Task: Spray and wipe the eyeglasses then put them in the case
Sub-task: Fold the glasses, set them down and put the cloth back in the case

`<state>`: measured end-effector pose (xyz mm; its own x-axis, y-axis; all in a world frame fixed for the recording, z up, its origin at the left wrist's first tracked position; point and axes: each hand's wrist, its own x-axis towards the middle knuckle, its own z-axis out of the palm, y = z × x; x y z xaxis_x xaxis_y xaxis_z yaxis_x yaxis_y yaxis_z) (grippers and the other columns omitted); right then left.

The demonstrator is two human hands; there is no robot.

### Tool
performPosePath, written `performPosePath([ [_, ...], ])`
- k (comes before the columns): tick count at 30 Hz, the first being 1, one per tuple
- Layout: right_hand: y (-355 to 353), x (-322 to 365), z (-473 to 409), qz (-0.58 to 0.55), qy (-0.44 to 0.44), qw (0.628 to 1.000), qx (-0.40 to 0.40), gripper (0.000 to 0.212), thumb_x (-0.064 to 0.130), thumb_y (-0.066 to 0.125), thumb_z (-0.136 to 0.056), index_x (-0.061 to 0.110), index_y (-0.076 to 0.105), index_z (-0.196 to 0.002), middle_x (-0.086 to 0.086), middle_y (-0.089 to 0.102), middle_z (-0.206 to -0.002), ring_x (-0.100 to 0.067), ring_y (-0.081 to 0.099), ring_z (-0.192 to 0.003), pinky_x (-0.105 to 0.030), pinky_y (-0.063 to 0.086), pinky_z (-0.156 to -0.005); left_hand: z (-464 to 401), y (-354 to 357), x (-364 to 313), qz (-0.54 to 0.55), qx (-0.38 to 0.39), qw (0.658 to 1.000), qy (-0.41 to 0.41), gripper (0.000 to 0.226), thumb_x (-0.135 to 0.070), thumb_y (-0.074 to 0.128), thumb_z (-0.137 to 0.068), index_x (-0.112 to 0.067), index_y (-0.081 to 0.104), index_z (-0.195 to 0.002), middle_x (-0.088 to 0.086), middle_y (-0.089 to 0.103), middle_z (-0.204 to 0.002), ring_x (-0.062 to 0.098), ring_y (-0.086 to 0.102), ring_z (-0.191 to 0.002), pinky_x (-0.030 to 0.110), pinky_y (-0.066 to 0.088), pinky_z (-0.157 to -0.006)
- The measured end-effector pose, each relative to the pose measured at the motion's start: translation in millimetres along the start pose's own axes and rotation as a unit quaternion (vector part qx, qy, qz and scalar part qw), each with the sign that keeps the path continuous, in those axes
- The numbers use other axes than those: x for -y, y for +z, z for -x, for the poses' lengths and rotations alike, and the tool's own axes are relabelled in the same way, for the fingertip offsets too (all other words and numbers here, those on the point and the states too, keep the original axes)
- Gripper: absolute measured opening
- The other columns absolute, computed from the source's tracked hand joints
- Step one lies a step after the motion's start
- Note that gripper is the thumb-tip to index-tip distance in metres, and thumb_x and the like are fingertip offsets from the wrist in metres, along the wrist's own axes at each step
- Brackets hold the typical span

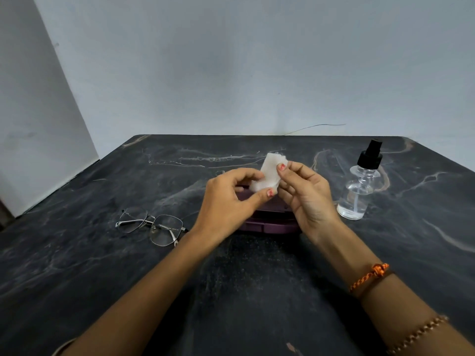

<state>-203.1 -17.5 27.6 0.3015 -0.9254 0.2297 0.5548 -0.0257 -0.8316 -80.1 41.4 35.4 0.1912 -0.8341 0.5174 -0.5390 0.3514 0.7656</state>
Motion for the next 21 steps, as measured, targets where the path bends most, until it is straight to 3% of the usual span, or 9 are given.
performPosePath([
  [4,3.2,-3.6,3.3,0.131,-0.113,0.982,0.070,0.011,0.004,0.066,-0.071,0.014,0.066,-0.075,0.006,0.071,-0.068,-0.007,0.067,-0.068,-0.019,0.055,-0.066,-1.3,-2.6,-3.6,0.196,-0.019,0.978,-0.064,0.023,-0.038,0.062,-0.068,-0.025,0.069,-0.086,-0.006,0.072,-0.085,0.009,0.067,-0.085,0.022,0.053,-0.078],
  [8,6.4,-5.9,7.0,0.260,-0.200,0.938,0.111,0.026,-0.010,0.066,-0.073,0.016,0.064,-0.076,-0.004,0.064,-0.084,-0.005,0.064,-0.074,-0.014,0.051,-0.067,-3.8,-6.5,-2.5,0.337,-0.021,0.931,-0.140,0.017,-0.030,0.063,-0.069,-0.017,0.073,-0.073,-0.003,0.075,-0.072,0.009,0.069,-0.076,0.016,0.055,-0.067],
  [12,6.7,-9.4,8.8,0.297,-0.187,0.930,0.113,0.023,-0.007,0.067,-0.074,0.015,0.066,-0.080,-0.007,0.063,-0.094,-0.017,0.064,-0.087,-0.033,0.057,-0.075,-5.6,-8.0,0.3,0.370,-0.035,0.912,-0.174,0.011,-0.011,0.062,-0.079,-0.009,0.070,-0.071,-0.001,0.073,-0.065,0.008,0.068,-0.067,0.015,0.054,-0.061],
  [16,7.4,-8.7,9.0,0.262,-0.170,0.946,0.090,0.011,0.007,0.063,-0.080,0.017,0.066,-0.084,-0.005,0.067,-0.088,-0.009,0.065,-0.075,-0.017,0.052,-0.069,-5.9,-9.8,2.0,0.372,-0.041,0.909,-0.183,0.012,-0.006,0.061,-0.080,-0.006,0.068,-0.070,-0.001,0.073,-0.064,0.009,0.069,-0.066,0.015,0.053,-0.059],
  [19,6.6,-8.6,8.1,0.250,-0.159,0.953,0.067,0.009,0.018,0.061,-0.083,0.022,0.068,-0.080,0.000,0.069,-0.082,-0.018,0.065,-0.082,-0.031,0.055,-0.077,-4.9,-8.8,1.0,0.359,-0.027,0.916,-0.177,0.014,-0.008,0.063,-0.078,-0.010,0.069,-0.066,-0.001,0.073,-0.063,0.009,0.069,-0.066,0.015,0.053,-0.059],
  [21,7.7,-7.9,9.0,0.224,-0.152,0.961,0.061,0.007,0.023,0.062,-0.082,0.022,0.068,-0.077,0.005,0.070,-0.076,-0.016,0.065,-0.078,-0.028,0.056,-0.073,-4.1,-7.6,0.1,0.349,-0.019,0.921,-0.172,0.014,-0.009,0.064,-0.076,-0.011,0.070,-0.064,-0.001,0.073,-0.063,0.010,0.069,-0.068,0.015,0.053,-0.059],
])
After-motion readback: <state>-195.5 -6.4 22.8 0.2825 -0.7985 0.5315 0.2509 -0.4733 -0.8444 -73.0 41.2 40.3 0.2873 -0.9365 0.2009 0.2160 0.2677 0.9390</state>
